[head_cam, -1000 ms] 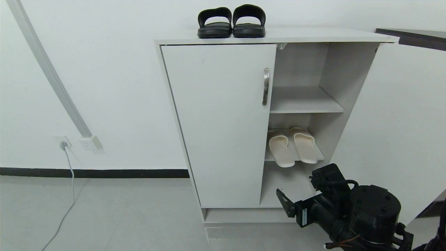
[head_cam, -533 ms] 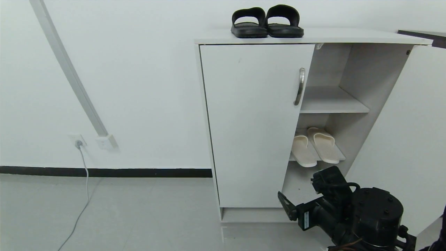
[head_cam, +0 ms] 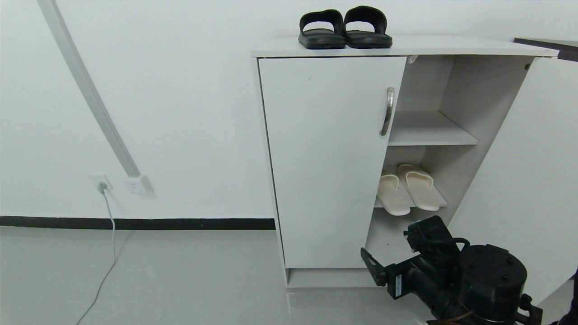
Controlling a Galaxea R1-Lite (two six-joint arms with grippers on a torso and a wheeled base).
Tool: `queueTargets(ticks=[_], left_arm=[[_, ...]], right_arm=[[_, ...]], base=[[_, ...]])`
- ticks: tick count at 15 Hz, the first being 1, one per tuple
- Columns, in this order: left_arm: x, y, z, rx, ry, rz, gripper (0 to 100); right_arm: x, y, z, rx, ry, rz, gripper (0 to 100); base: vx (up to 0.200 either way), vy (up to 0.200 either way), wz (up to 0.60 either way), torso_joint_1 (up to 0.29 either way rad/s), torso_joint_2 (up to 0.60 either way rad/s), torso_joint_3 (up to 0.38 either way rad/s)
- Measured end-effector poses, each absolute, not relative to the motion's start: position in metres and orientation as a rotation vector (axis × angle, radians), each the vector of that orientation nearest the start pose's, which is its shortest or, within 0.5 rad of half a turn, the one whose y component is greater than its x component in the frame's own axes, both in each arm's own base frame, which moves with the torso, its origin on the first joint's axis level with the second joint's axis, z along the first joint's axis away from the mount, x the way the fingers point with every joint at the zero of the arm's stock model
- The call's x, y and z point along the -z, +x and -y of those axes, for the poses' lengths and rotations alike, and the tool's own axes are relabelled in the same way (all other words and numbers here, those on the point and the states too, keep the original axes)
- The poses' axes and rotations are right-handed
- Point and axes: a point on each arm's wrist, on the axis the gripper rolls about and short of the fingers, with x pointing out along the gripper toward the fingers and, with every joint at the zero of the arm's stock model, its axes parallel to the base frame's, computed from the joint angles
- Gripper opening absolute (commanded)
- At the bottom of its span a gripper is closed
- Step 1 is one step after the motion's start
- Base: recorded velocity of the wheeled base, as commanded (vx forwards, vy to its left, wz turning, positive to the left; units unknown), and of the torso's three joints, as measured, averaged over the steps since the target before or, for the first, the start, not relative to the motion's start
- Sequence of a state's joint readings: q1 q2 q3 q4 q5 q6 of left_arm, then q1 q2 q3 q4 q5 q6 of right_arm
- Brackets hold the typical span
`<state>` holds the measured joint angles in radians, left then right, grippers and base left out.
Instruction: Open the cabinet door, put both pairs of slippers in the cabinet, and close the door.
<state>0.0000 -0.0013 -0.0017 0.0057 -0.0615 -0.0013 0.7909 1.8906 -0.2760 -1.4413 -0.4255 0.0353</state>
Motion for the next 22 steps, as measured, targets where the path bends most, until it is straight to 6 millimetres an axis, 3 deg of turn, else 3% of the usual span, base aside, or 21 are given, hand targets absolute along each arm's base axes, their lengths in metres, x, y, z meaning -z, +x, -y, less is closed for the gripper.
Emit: queueTargets(ticks=[9, 22], left_arm=[[-0.0752, -0.0230, 0.0014, 0.061, 0.001, -0.003, 0], [-0.0753, -0.0230, 0.0014, 0.061, 0.002, -0.003, 0]], right_arm=[[-0.0891, 0.1874, -0.1816, -0.375, -0.068, -0.151, 100], [-0.0928, 0.1904, -0.1849, -0.365, -0.060, -0.130, 100]], base=[[0.000, 0.000, 0.00, 0.000, -0.01, -0.015], [0.000, 0.000, 0.00, 0.078, -0.41, -0.343]])
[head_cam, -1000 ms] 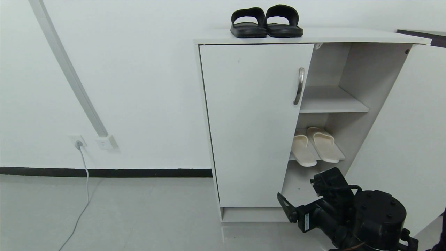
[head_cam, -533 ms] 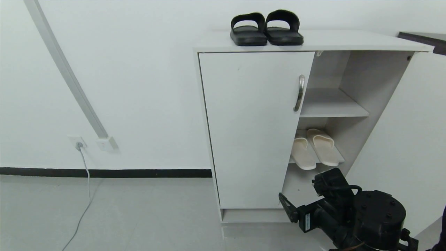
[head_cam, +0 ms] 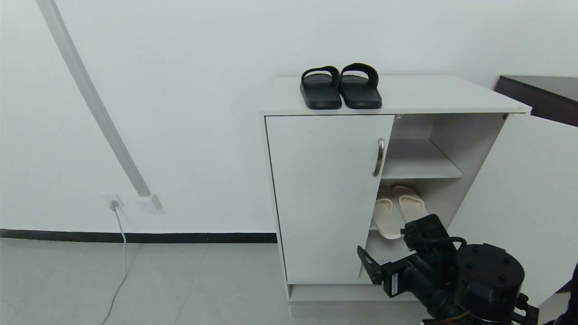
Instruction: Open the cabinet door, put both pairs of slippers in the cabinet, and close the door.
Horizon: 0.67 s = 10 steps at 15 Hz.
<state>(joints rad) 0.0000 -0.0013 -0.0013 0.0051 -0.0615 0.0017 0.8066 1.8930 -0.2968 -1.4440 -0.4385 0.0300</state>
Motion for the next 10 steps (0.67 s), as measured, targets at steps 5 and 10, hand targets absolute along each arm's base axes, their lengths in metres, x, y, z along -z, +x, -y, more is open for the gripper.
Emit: queueTargets(ticks=[5, 10], left_arm=[[-0.0752, -0.0230, 0.0014, 0.061, 0.002, -0.003, 0], [-0.0754, -0.0231, 0.0014, 0.061, 0.002, -0.002, 0]], right_arm=[[-0.0949, 0.1907, -0.1838, -0.361, -0.046, -0.114, 100], [-0.0935, 0.1884, -0.1826, -0.365, -0.050, -0.116, 100]], base=[[0.000, 0.000, 0.00, 0.163, -0.48, -0.318], [0.000, 0.000, 0.00, 0.196, -0.51, -0.313]])
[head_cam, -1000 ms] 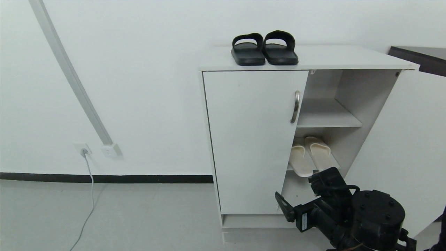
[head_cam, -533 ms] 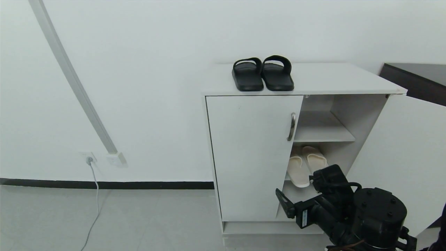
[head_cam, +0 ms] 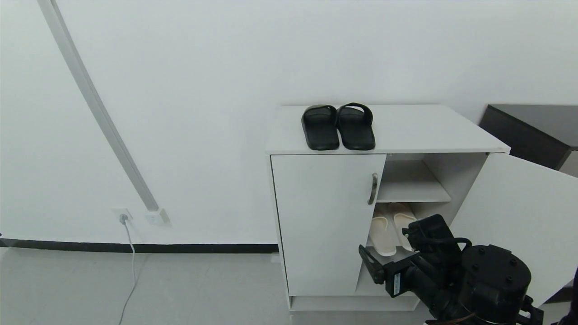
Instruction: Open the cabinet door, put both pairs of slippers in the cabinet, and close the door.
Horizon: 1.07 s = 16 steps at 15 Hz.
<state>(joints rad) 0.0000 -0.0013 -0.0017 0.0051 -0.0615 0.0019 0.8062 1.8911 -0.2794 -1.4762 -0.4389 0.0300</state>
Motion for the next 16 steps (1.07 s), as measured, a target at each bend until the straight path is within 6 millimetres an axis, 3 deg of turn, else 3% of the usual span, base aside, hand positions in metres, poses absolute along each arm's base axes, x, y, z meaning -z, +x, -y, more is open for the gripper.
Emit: queueTargets(ticks=[10, 16], left_arm=[[-0.0751, -0.0230, 0.0014, 0.061, 0.002, -0.003, 0], [-0.0753, -0.0230, 0.0014, 0.061, 0.001, -0.003, 0]], right_arm=[[-0.0946, 0.1893, -0.1830, -0.364, -0.044, -0.110, 100], [-0.0944, 0.1889, -0.1833, -0.366, -0.045, -0.112, 100]], base=[[0.000, 0.000, 0.00, 0.248, -0.57, -0.330], [0.000, 0.000, 0.00, 0.201, -0.42, -0.232]])
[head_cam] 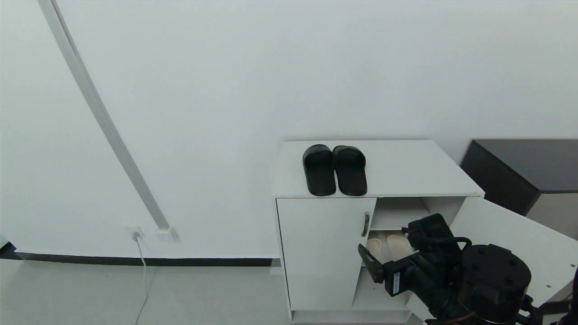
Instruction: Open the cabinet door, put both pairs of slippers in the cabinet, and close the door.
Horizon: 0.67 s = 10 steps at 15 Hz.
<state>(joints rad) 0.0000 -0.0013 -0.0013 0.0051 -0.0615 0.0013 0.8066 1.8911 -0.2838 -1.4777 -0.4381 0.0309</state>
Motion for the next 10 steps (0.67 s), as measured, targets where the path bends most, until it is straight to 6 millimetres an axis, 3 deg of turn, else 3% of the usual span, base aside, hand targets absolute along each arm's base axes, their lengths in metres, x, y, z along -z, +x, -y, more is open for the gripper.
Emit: queueTargets(ticks=[3, 6, 10], left_arm=[[-0.075, -0.023, 0.001, 0.062, 0.002, -0.002, 0], [-0.075, -0.023, 0.001, 0.062, 0.004, -0.003, 0], [-0.075, -0.023, 0.001, 0.065, 0.006, -0.003, 0]], right_arm=[[-0.095, 0.189, -0.183, -0.364, -0.041, -0.104, 100], [-0.088, 0.191, -0.183, -0.356, -0.062, -0.120, 100], [-0.085, 0.214, -0.199, -0.332, -0.127, -0.241, 100]], base=[[0.000, 0.000, 0.00, 0.136, -0.29, -0.164], [0.000, 0.000, 0.00, 0.011, -0.02, -0.009], [0.000, 0.000, 0.00, 0.000, 0.00, 0.000]])
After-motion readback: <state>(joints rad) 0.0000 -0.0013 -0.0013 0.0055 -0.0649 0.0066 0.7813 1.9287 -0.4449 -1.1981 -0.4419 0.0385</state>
